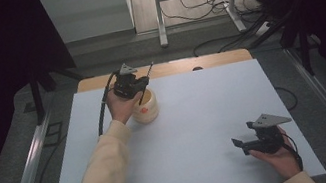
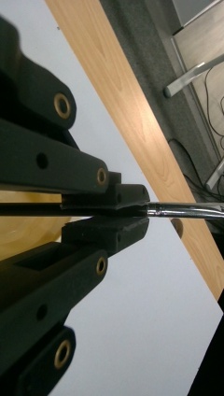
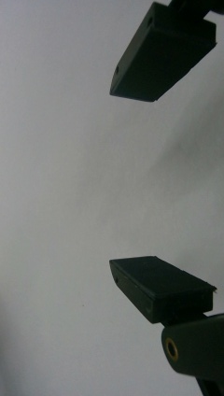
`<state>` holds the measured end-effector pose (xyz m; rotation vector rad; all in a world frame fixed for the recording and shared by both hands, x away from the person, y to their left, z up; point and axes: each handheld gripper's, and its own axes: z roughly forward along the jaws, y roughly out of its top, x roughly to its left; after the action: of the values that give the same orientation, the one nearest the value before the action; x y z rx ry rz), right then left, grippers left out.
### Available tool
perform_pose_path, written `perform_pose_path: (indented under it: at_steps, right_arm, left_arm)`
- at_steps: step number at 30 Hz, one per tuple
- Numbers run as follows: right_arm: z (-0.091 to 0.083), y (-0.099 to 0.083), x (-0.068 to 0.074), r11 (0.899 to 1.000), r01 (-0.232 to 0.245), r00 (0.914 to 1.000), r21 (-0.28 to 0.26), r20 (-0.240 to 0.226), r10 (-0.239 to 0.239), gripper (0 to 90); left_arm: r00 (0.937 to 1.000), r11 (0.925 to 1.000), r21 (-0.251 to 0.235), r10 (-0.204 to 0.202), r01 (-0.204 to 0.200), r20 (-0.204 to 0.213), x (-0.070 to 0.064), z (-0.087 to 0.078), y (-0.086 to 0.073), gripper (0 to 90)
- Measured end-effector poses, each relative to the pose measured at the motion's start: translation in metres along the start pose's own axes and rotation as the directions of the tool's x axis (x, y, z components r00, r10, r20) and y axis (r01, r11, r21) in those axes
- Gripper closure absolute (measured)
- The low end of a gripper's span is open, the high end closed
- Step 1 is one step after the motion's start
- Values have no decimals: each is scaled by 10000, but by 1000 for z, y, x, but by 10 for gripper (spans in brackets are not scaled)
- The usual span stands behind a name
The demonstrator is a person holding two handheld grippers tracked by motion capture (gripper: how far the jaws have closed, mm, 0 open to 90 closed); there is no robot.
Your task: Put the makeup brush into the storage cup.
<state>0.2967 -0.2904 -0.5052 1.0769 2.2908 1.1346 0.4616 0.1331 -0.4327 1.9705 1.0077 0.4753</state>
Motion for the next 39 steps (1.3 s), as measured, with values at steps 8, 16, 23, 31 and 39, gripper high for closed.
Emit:
perform_pose_path:
  at_steps: [8,16,23,31,39]
  right_arm:
    - [0,0,0,10000,12,10000,8,-18,-12,141]
    - [0,0,0,10000,12,10000,11,-5,-12,141]
    - [0,0,0,10000,10,10000,11,-2,-10,141]
    - [0,0,1,10000,35,10000,13,-9,-35,141]
    - [0,0,0,10000,33,10000,-17,3,-33,141]
  left_arm:
    - [10000,9999,94,-90,90,-13,3,1,-8,834]
    - [9999,10000,0,7,-7,117,4,4,-16,545]
    - [9990,9986,-324,-404,409,169,7,-5,-13,266]
    - [9991,9996,171,-252,246,327,3,-4,-15,118]
    - [9991,9997,155,-188,182,376,-1,-10,-19,76]
